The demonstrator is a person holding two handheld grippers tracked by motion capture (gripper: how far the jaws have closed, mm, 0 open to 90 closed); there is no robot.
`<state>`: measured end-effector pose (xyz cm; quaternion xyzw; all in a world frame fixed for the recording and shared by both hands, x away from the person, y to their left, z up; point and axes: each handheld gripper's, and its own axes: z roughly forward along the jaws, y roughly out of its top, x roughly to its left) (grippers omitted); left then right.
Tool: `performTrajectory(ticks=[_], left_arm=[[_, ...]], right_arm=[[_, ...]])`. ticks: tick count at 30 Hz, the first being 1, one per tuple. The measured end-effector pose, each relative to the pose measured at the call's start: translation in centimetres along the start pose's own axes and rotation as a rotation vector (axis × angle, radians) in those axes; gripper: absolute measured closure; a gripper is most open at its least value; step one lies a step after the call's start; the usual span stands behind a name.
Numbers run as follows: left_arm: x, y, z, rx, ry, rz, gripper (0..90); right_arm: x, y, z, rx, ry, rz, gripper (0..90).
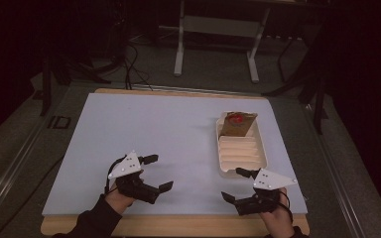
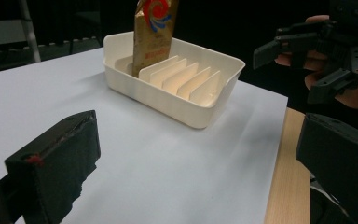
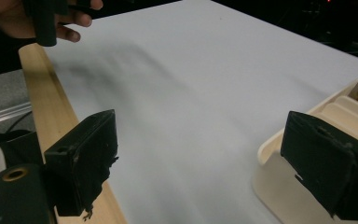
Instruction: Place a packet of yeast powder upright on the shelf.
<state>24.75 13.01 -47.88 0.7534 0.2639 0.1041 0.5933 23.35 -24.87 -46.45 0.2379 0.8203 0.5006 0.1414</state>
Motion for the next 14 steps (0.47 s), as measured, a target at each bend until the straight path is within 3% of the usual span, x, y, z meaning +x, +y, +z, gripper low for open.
performTrajectory(ticks=[10, 14], left_arm=[[0.18, -0.33, 0.05, 0.010, 0.007, -0.002, 0.3], [0.15, -0.57, 0.17, 0.020, 0.006, 0.001, 0.3]], right_arm=[[0.05, -0.93, -0.39, 0.007, 0.019, 0.036, 11.6], [0.01, -0.89, -0.44, 0.001, 0.010, 0.009, 13.4]])
